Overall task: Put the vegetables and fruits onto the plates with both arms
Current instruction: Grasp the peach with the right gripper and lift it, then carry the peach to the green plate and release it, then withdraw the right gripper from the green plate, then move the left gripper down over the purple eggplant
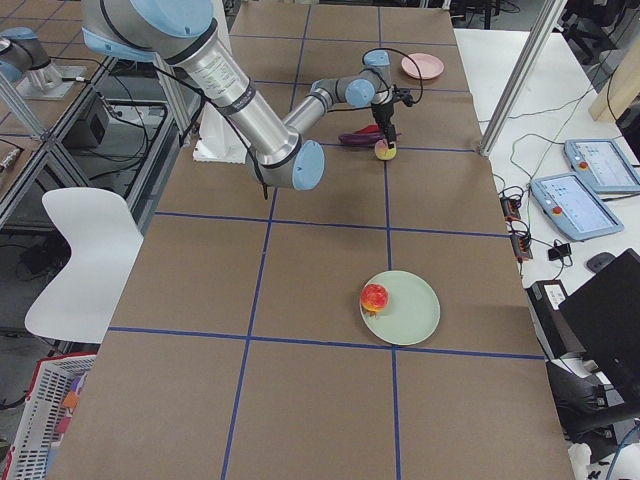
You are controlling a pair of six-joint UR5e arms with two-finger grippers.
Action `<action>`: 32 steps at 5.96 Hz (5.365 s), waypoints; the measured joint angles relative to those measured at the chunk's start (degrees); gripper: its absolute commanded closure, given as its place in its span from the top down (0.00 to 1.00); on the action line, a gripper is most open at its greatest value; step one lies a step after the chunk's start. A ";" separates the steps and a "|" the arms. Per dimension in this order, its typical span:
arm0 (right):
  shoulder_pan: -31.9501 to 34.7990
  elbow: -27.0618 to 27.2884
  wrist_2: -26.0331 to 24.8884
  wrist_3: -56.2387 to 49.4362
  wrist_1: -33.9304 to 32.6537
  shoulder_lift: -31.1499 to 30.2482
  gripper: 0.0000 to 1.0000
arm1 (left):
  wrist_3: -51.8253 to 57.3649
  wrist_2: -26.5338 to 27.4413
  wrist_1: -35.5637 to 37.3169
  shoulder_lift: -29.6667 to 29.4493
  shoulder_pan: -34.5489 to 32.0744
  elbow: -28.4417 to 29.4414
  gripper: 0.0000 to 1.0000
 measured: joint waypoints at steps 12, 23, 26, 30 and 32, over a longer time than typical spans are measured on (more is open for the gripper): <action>16.94 3.45 14.75 -29.64 4.53 -14.49 0.00 | 0.02 -0.03 -0.04 -0.05 0.42 0.47 1.00; 53.83 15.11 37.37 -46.81 -0.69 -43.17 1.00 | -0.59 0.11 -6.81 -1.89 0.56 -0.32 1.00; 59.94 30.81 36.18 -52.40 -17.25 -52.22 1.00 | -19.41 0.31 -11.89 -12.17 5.08 0.48 1.00; 58.27 31.91 36.55 -50.68 -9.25 -58.99 1.00 | -55.47 7.03 -11.47 -29.19 30.64 -2.98 1.00; 57.61 31.98 36.60 -50.31 -8.59 -59.25 1.00 | -73.35 17.81 -9.28 -42.09 43.45 4.38 1.00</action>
